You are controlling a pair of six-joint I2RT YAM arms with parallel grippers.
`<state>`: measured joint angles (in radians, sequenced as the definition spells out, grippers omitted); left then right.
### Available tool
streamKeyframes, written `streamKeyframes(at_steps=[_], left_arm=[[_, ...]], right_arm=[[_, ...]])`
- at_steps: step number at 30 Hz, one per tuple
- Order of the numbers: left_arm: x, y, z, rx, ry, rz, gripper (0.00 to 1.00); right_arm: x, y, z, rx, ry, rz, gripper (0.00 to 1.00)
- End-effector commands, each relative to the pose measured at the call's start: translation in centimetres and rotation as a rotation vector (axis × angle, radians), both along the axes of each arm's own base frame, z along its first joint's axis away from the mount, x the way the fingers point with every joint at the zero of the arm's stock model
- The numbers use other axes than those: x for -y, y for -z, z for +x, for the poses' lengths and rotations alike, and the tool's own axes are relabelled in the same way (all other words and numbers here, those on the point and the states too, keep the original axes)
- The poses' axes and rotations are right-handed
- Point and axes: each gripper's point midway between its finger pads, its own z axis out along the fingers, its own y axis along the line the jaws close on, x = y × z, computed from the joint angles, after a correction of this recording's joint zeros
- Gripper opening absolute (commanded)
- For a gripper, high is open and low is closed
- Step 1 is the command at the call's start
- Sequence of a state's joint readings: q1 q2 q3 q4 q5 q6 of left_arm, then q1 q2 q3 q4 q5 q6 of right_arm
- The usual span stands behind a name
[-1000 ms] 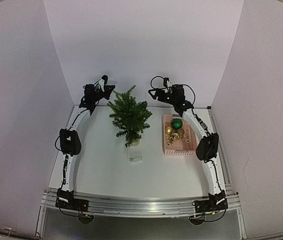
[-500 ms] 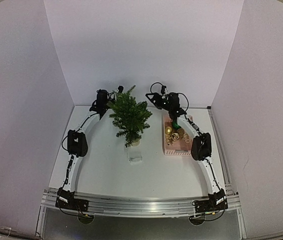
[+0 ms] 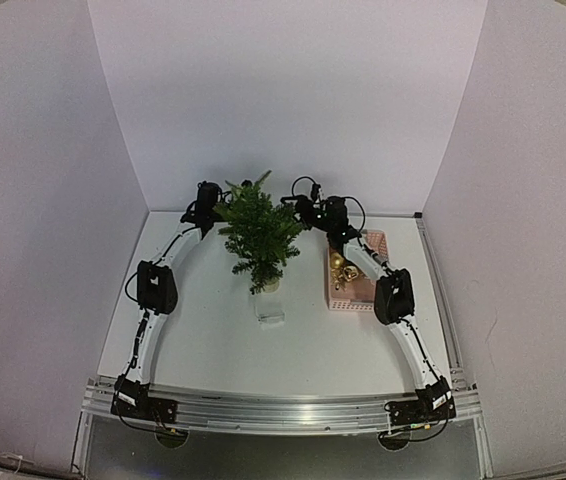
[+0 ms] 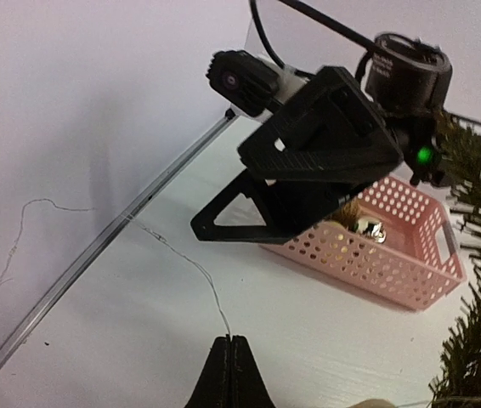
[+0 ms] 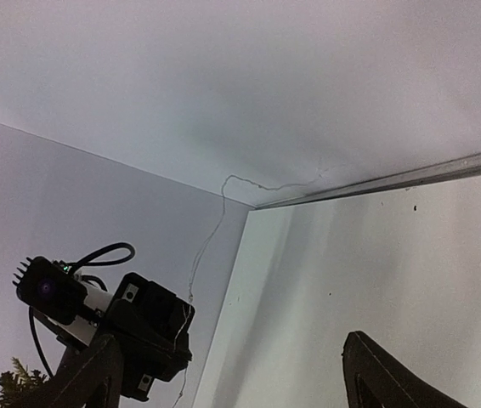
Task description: Decorate the small christmas tree
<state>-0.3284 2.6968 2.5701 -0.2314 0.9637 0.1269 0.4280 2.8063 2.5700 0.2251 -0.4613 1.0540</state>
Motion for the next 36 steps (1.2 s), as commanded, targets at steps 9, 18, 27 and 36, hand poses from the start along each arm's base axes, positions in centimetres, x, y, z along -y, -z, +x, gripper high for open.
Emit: streamKeyframes(at_steps=[9,18,27,36], left_arm=[[1.4,2.0,-3.1,0.306,0.164,0.220,0.00],[1.8,2.8,-3.3,0.436,0.193,0.291,0.00],[2.3,1.9,-2.6,0.526,0.183,0.286,0.00],[2.8,1.6,-2.3,0.594,0.185,0.271,0.00]], right_arm=[[-2.1,-0.9,-2.0,-0.016,-0.141,0.109,0.65],[-2.8,-0.2,-2.8,-0.064,-0.180,0.149,0.41],[-0.6,-1.3,-1.5,-0.078,-0.113,0.188,0.00],[1.0,-2.9,-1.4,-0.003,-0.092,0.186,0.00]])
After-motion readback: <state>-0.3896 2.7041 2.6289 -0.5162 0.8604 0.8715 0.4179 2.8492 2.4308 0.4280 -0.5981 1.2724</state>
